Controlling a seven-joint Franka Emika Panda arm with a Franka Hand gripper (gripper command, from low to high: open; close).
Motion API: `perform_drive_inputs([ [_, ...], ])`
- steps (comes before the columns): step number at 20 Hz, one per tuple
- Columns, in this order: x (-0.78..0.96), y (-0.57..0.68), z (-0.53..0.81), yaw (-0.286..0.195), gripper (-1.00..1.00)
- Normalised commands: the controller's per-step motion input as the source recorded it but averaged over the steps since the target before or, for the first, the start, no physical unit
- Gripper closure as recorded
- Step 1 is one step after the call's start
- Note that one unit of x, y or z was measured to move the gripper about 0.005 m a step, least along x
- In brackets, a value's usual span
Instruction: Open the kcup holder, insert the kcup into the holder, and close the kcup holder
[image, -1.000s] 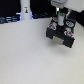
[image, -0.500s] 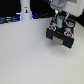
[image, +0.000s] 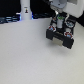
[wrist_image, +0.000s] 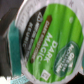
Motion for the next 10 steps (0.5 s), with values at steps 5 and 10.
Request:
perform_drive_inputs([
  [5, 0.15, 0.15, 0.49, 0.0, 1.0],
  [10, 0.15, 0.2, 0.29, 0.004, 1.0],
])
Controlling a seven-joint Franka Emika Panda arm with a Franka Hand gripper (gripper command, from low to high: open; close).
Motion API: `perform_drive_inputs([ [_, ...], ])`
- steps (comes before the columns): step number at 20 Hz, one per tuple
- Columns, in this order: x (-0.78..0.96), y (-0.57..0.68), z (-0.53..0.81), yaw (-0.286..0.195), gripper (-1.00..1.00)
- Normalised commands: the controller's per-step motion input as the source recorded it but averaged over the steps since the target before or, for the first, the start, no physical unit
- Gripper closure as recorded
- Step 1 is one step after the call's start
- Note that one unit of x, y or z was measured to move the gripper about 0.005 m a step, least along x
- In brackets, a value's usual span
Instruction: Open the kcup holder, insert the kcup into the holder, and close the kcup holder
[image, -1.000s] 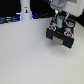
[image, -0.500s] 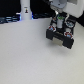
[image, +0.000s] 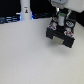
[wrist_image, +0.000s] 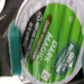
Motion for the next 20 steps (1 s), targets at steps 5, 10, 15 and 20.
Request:
perform_drive_inputs([
  [5, 0.03, 0.11, -0.19, 0.005, 1.0],
  [10, 0.08, 0.08, -0.22, -0.007, 1.0],
  [15, 0.09, 0.1, -0.24, 0.0, 1.0],
  [20, 0.04, 0.06, -0.1, 0.002, 1.0],
])
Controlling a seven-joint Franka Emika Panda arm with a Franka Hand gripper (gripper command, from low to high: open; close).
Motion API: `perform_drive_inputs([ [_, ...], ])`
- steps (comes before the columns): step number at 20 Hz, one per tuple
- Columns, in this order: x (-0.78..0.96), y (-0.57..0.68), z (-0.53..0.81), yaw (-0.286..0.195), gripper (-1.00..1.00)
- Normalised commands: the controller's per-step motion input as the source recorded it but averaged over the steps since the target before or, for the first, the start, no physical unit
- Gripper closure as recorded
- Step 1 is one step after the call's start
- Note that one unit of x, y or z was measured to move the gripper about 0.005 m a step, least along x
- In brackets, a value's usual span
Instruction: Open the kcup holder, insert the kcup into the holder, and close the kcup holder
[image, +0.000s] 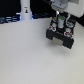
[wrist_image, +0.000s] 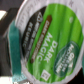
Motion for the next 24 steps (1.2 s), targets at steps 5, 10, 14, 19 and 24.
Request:
perform_drive_inputs([
  [5, 0.3, 0.0, 0.49, -0.047, 1.0],
  [10, 0.18, 0.03, -0.02, -0.019, 1.0],
  [14, 0.01, 0.07, -0.18, 0.006, 1.0],
  [19, 0.0, 0.03, -0.18, 0.008, 1.0],
  [24, 0.06, 0.09, -0.28, 0.004, 1.0],
])
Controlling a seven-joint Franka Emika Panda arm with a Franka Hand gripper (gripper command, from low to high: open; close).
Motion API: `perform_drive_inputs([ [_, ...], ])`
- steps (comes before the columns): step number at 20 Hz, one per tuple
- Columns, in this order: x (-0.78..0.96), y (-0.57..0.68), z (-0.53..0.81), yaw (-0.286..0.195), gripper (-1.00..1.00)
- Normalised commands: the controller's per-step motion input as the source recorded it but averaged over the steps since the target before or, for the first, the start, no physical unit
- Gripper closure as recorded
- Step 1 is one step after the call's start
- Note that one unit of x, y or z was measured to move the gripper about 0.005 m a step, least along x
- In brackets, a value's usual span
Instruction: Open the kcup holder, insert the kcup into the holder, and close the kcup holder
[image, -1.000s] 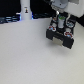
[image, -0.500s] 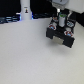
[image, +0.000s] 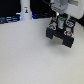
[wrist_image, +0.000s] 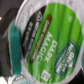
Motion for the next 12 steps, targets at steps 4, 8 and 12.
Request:
perform_drive_inputs([
  [4, 0.06, 0.19, -0.2, 0.006, 1.0],
  [8, 0.06, 0.19, -0.05, 0.025, -1.0],
  [12, 0.07, 0.18, 0.0, 0.033, -1.0],
])
